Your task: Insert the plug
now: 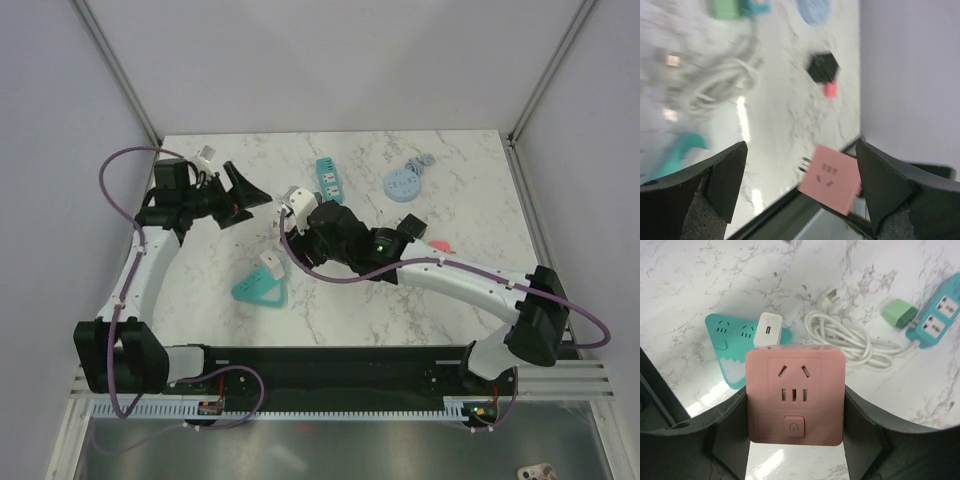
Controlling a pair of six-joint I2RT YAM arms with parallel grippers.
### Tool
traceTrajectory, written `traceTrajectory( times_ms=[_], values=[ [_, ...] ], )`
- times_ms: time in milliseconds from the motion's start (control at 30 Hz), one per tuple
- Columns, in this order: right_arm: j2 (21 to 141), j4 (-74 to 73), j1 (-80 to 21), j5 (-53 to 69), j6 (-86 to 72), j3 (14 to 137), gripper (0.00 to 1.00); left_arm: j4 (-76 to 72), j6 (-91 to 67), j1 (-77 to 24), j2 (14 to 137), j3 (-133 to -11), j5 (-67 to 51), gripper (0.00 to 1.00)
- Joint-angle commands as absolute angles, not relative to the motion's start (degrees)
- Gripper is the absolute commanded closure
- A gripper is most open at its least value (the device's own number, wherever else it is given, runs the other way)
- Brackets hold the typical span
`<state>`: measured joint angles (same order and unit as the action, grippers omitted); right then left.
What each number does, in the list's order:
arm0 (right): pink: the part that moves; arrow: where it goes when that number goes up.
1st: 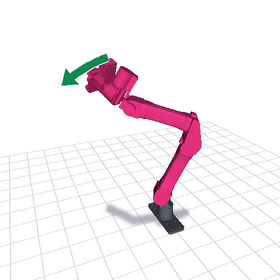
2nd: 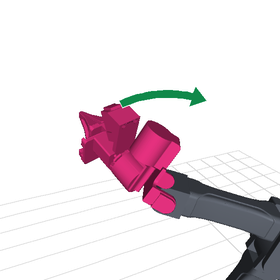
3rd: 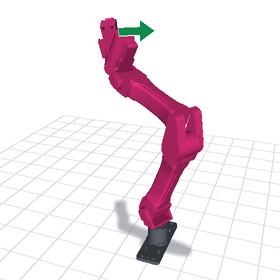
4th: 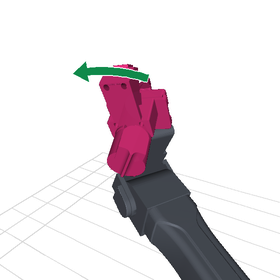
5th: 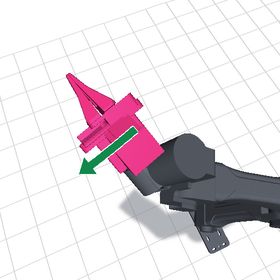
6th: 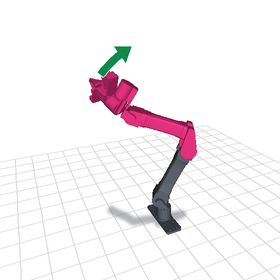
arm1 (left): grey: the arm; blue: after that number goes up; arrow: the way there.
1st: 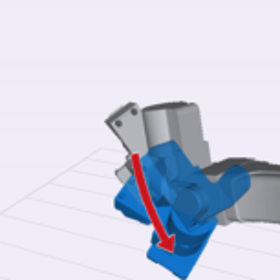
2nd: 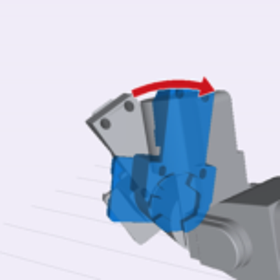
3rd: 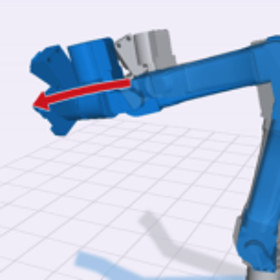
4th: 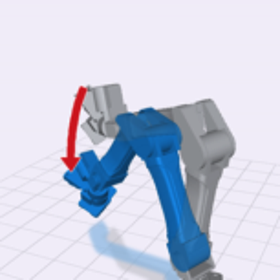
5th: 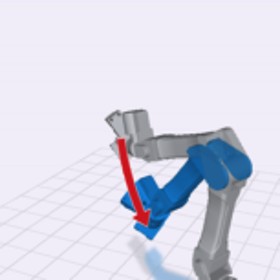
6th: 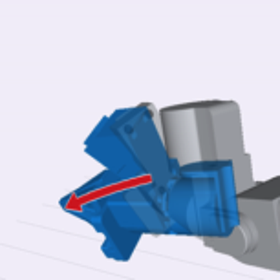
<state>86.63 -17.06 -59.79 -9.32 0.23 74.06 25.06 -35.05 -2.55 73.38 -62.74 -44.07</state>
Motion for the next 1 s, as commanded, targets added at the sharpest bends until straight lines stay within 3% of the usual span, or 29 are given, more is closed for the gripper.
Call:
traceTrajectory(
  times_ms=[0,67,100,200,233,300,433,733,967],
  values=[
    [89.72,-23.52,-60.2,-11.16,-11.49,83.82,1.0,28.82,-35.34,3.41,69.27,-63.73,-21.7,0.04],
    [92.45,-25.74,-60.47,-11.42,-15.27,86.04,1.0,28.74,-34.45,3.95,66.03,-60.75,-14.01,0.07],
    [92.9,-26.62,-60.9,-12.82,-15.99,86.83,1.0,28.48,-34.45,4.22,65.14,-59.6,-8.93,0.18],
    [93.43,-26.98,-61.08,-12.13,-17.84,87.18,1.0,28.04,-33.05,4.31,63.02,-55.82,-4.68,0.32],
    [93.95,-27.16,-61.08,-11.08,-18.28,87.71,1.0,28.12,-32.26,4.39,63.1,-54.24,-4.05,0.6],
    [96.57,-29.7,-61.7,-10.28,-18.72,91.3,1.0,28.65,-32.08,4.48,63.89,-52.48,-2.99,0.98],
    [101.77,-36.73,-63.02,-11.6,-19.16,99.13,1.0,28.74,-32.96,4.57,65.91,-46.42,-3.95,0.98],
    [101.78,-37.35,-63.9,-11.42,-19.08,101.34,1.0,27.51,-32.43,3.69,77.06,-44.21,-8.34,0.98],
    [101.95,-38.05,-64.07,-11.34,-18.02,102.12,1.0,26.64,-37.44,-4.39,78.23,-37.89,-5.8,0.98]
  ],
)
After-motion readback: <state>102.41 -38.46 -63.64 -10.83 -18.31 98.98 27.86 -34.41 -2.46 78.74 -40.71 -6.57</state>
